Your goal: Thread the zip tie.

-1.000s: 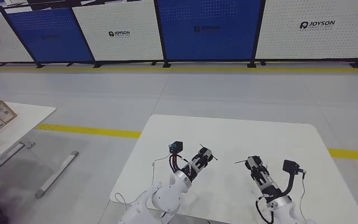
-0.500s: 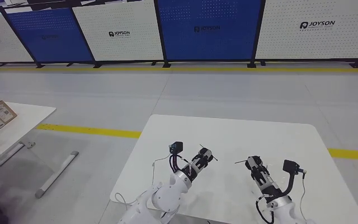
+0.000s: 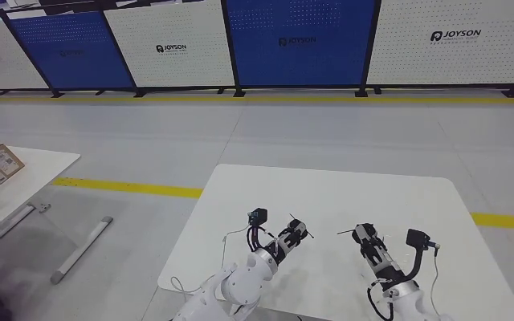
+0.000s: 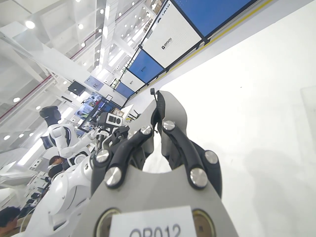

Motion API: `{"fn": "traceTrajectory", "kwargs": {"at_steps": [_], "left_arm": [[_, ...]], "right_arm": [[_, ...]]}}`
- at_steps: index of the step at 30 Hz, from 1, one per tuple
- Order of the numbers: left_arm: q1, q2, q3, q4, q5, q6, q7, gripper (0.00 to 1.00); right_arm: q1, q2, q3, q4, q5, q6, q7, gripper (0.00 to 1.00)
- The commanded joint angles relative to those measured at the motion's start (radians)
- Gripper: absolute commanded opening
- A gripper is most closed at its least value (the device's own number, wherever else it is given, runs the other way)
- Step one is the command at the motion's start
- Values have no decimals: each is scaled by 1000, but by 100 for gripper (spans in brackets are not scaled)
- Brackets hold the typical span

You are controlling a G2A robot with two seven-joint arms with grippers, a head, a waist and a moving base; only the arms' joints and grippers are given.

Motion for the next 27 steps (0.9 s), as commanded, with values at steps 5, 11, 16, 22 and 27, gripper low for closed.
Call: {"fn": "traceTrajectory", "kwargs": {"at_steps": [5, 11, 16, 22, 27], "left_arm": [[0, 0, 0, 0, 0, 0, 0, 0], [0, 0, 0, 0, 0, 0, 0, 0], [0, 0, 0, 0, 0, 0, 0, 0], [0, 0, 0, 0, 0, 0, 0, 0], [0, 0, 0, 0, 0, 0, 0, 0]], "right_arm": [[-47, -7, 4, 4, 10, -1, -68, 0], [-58, -16, -37, 33, 6, -4, -42, 0], [-37, -20, -49, 48, 8, 13, -27, 0], [-41, -22, -49, 40, 28, -26, -36, 0], [-66, -30, -69, 64, 24, -109, -105, 0]]}}
